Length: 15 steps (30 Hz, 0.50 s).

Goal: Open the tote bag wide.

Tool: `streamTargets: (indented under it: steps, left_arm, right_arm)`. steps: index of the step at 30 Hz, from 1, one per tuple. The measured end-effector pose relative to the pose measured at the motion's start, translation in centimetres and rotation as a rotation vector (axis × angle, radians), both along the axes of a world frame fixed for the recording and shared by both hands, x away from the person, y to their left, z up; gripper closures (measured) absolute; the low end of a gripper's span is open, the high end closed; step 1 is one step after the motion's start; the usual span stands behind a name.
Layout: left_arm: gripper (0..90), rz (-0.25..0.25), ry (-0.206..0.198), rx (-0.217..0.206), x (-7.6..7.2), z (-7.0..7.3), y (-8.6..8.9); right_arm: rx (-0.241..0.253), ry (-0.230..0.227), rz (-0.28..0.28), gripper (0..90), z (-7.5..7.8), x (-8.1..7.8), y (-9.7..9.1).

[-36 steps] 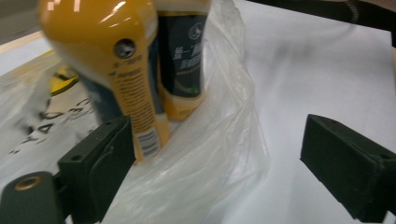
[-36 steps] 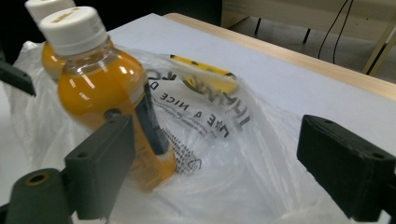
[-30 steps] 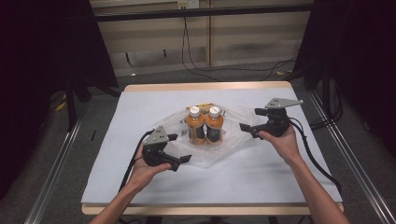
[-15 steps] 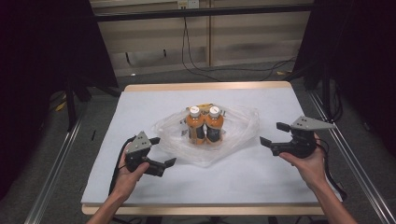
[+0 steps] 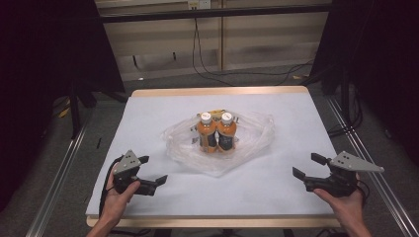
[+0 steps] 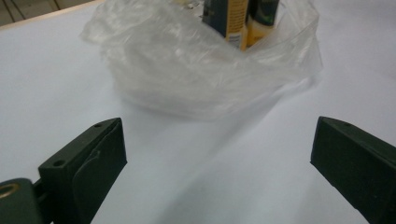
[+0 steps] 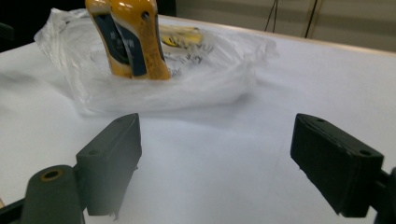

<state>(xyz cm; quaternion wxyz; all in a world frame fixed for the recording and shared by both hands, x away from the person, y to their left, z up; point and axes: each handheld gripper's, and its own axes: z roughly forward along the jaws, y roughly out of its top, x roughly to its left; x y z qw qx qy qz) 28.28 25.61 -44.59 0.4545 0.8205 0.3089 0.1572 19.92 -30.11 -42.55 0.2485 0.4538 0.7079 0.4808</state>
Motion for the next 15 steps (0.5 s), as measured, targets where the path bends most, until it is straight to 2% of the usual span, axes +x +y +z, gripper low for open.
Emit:
streamTargets:
  steps: [2, 4, 6, 8, 12, 13, 14, 15]
  left_arm:
    - [3.3, 0.029, 0.011, -0.004, -0.3, -0.3, 0.8]
    - [3.4, 0.059, 0.01, -0.016, -0.6, -0.5, 1.4]
    - [3.3, 0.081, 0.012, -0.037, -1.0, -0.8, 2.0]
    - [3.1, 0.093, 0.014, -0.03, -1.3, -1.2, 2.5]
    - [2.9, 0.097, 0.023, -0.021, -1.4, -1.5, 3.0]
    - [2.9, 0.1, 0.009, 0.003, -1.4, -1.5, 3.0]
    - [2.9, 0.096, 0.003, 0.015, -1.4, -1.5, 2.9]
    - [2.9, 0.094, -0.006, 0.026, -1.5, -1.4, 2.8]
  right_arm:
    - [-0.004, 0.008, -0.025, 14.1, -0.5, -0.4, -0.5]
    - [0.015, 0.027, -0.038, 13.7, -0.9, -1.0, -1.2]
    - [-0.006, 0.029, -0.059, 12.9, -1.4, -1.7, -1.6]
    - [-0.026, 0.032, -0.068, 12.2, -1.7, -2.4, -1.9]
    - [-0.002, 0.025, -0.085, 11.0, -1.8, -2.9, -2.1]
    - [-0.017, 0.029, -0.087, 10.5, -1.9, -3.0, -2.0]
    - [-0.051, 0.035, -0.089, 10.5, -1.9, -3.0, -1.7]
    - [-0.048, 0.039, -0.084, 10.5, -2.0, -2.9, -1.6]
